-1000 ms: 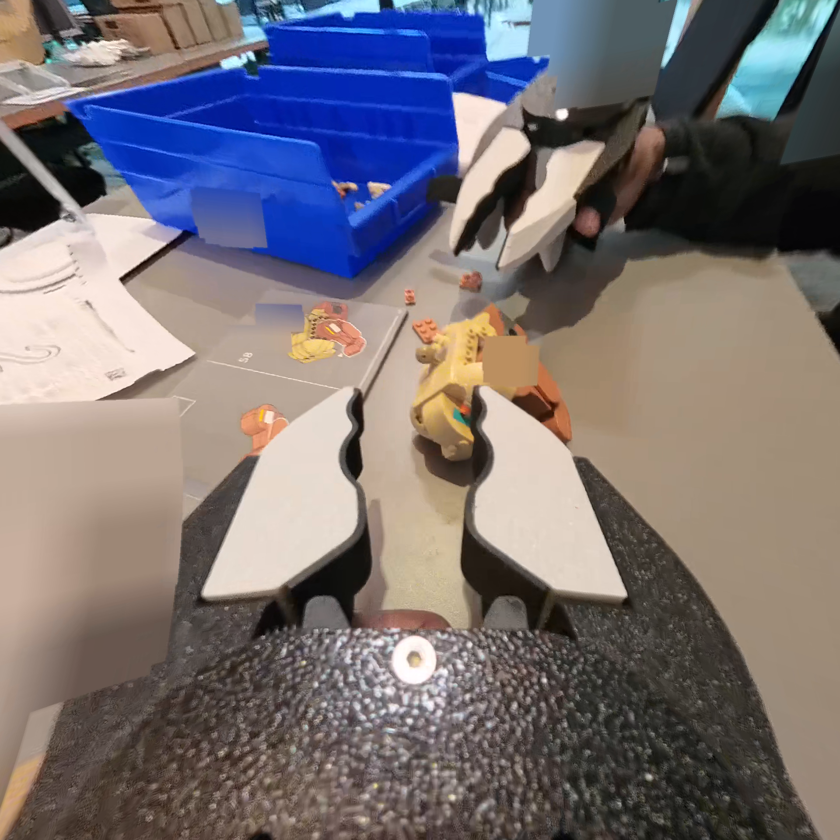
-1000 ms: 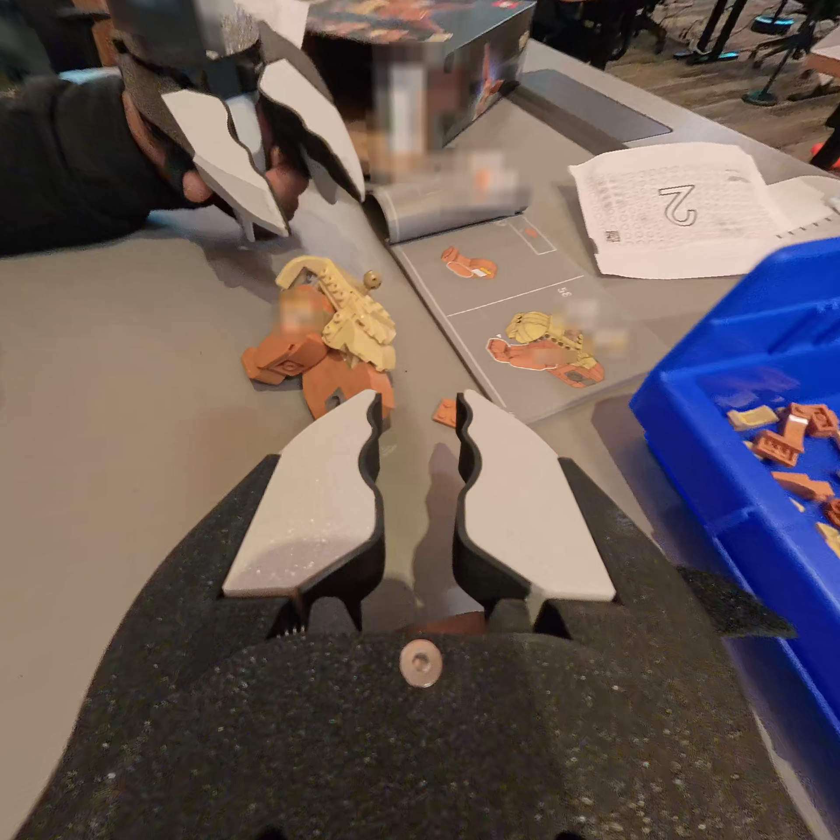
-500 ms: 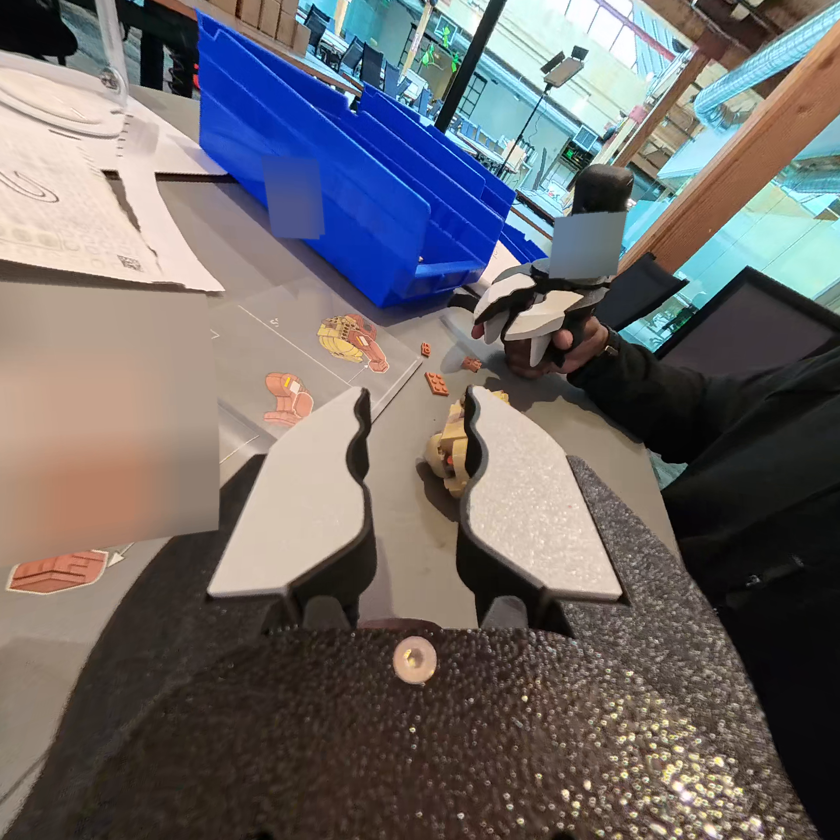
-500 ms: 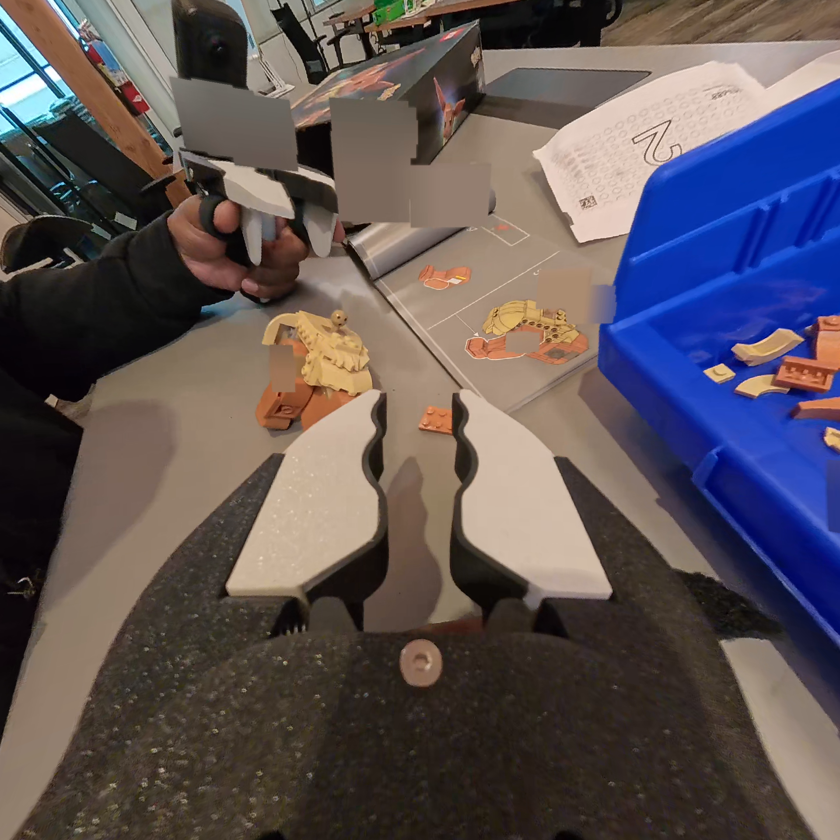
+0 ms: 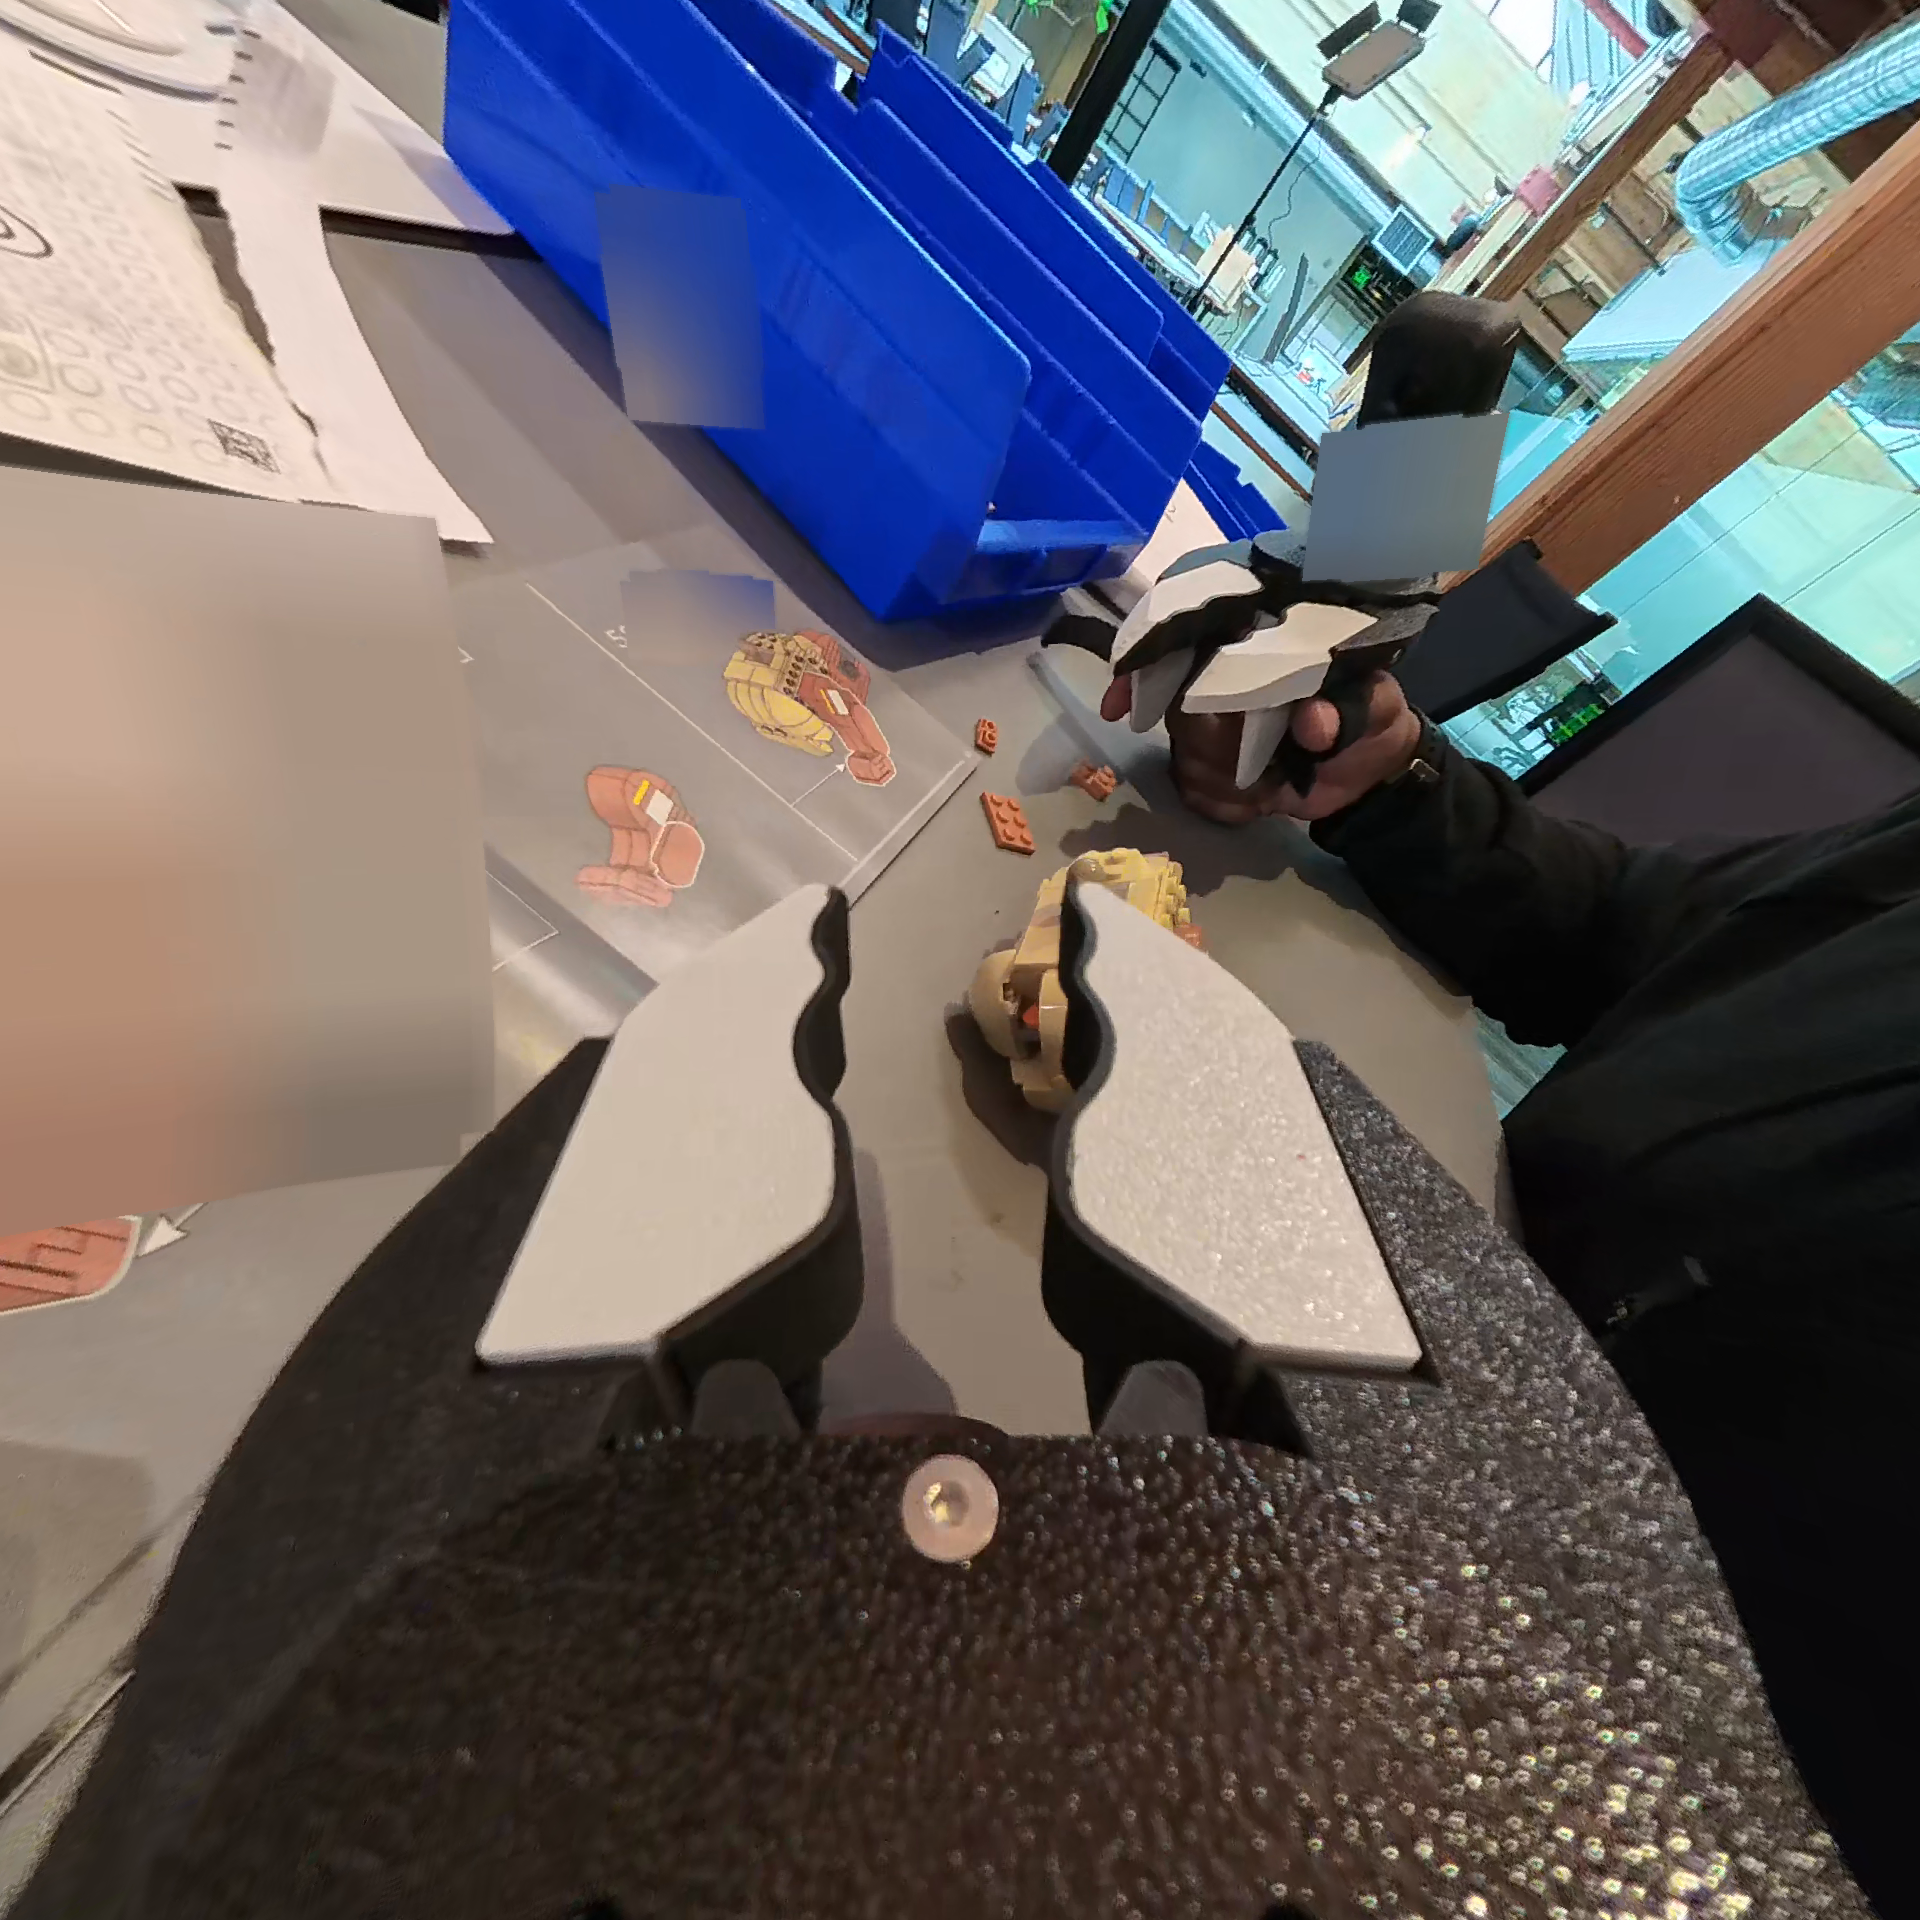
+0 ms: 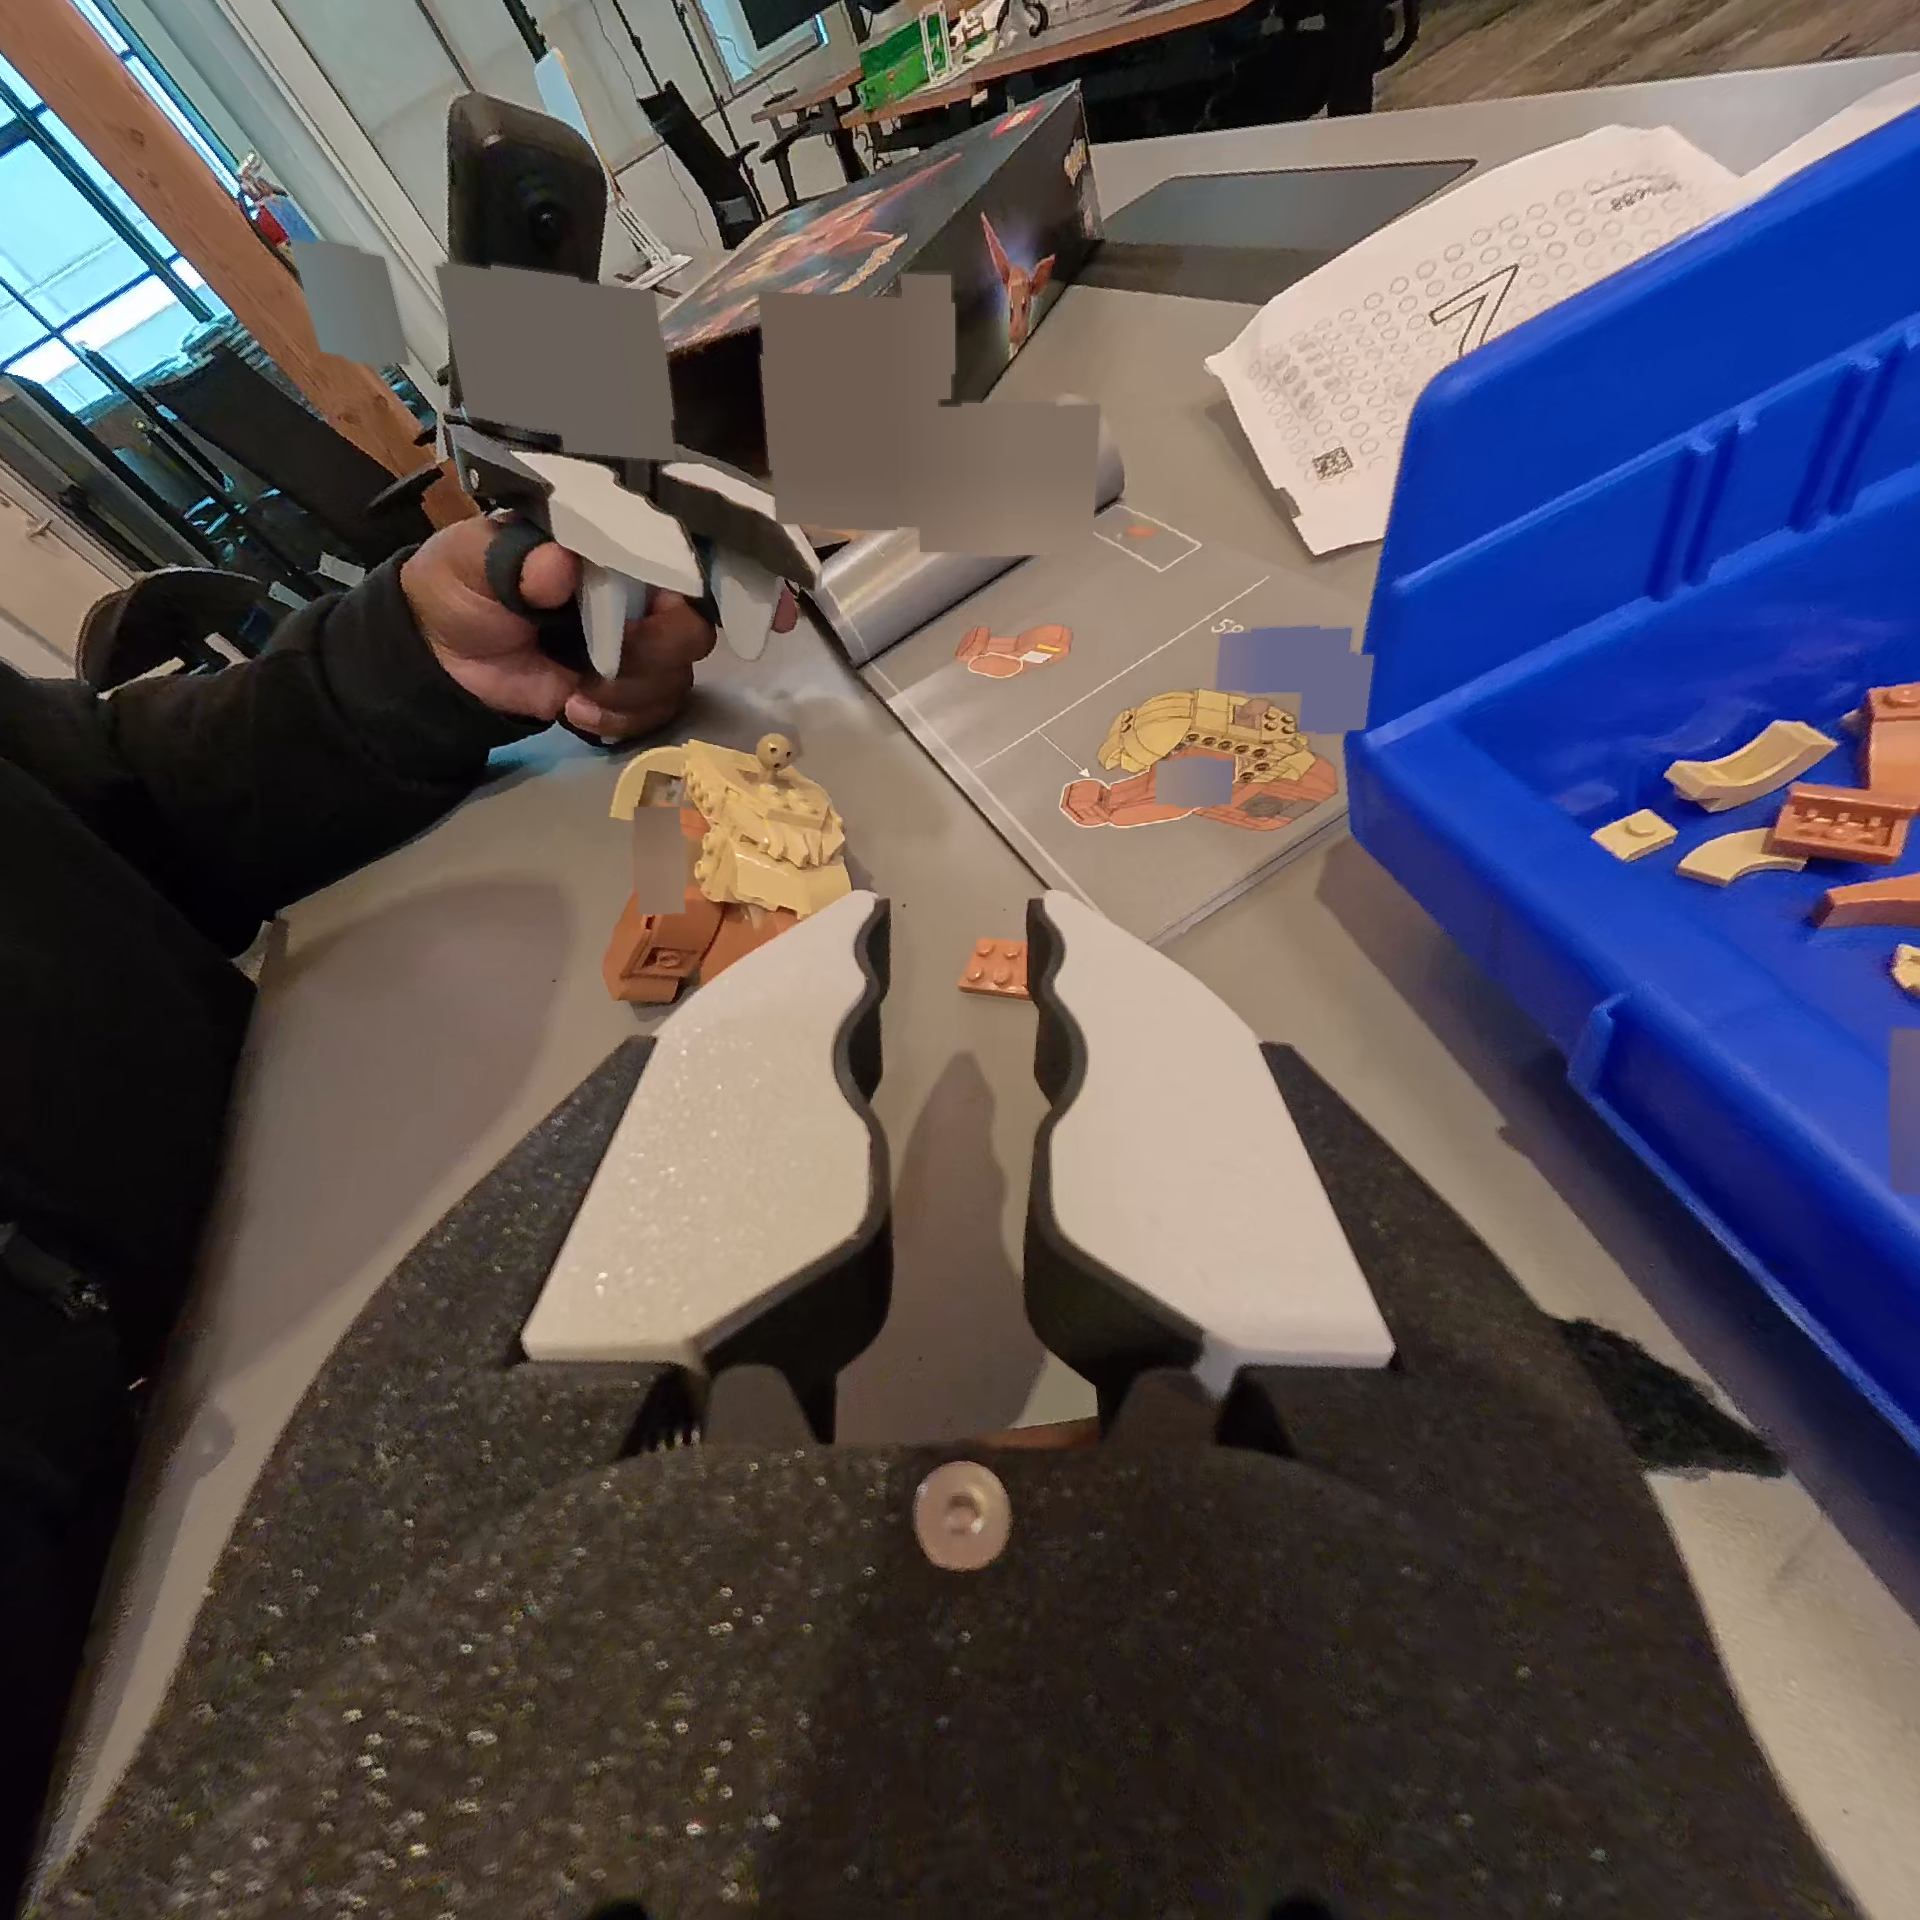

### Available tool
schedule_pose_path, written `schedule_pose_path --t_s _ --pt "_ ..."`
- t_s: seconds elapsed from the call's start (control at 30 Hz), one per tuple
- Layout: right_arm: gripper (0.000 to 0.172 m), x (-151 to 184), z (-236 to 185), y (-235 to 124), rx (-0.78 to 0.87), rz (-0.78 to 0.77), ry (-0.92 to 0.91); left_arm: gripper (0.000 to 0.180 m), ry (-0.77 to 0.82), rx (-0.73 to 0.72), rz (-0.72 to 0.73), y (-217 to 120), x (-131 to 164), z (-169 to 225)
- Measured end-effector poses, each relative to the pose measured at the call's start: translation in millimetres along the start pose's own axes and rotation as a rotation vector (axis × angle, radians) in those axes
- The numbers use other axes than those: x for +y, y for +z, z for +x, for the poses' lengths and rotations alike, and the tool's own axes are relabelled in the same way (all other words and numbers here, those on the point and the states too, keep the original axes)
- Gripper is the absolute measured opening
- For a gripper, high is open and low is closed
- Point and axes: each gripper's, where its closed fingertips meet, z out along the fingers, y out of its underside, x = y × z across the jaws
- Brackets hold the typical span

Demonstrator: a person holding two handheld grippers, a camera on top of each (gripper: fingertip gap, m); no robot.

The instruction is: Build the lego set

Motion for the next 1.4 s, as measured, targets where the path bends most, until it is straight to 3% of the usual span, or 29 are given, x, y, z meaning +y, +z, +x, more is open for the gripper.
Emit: schedule_pose_path --t_s 0.3,0.4,0.5,0.63,0.87,1.23,1.33,1.4 --pt "0.024 3.0 3.0 2.3 0.044 -0.023 -0.008 0.037 0.007 -0.107 -0.043 4.9 6.0 -10.9" --pt "0.024 5.1 4.0 3.6 0.072 -0.038 -0.021 0.033 0.074 -0.281 -0.108 7.7 13.8 -24.6" --pt "0.024 6.0 3.9 4.3 0.087 -0.045 -0.036 0.024 0.262 -0.534 -0.222 5.2 21.8 -38.9" --pt "0.024 4.8 6.2 3.3 0.111 -0.034 -0.033 0.032 0.439 -0.716 -0.314 3.2 24.9 -40.9" --pt "0.024 5.5 7.1 1.6 0.194 -0.029 -0.078 0.033 0.533 -0.802 -0.356 3.2 27.8 -41.8" --pt "0.026 6.8 6.2 2.4 0.240 -0.041 -0.125 0.041 0.538 -0.804 -0.356 7.0 31.1 -35.9" --pt "0.029 2.3 -4.4 2.4 0.237 -0.019 -0.233 0.041 0.527 -0.805 -0.366 4.4 30.4 -34.6" --pt "0.034 -4.6 -25.2 2.3 0.224 -0.014 -0.401 0.043 0.538 -0.830 -0.391 1.0 27.5 -34.1"
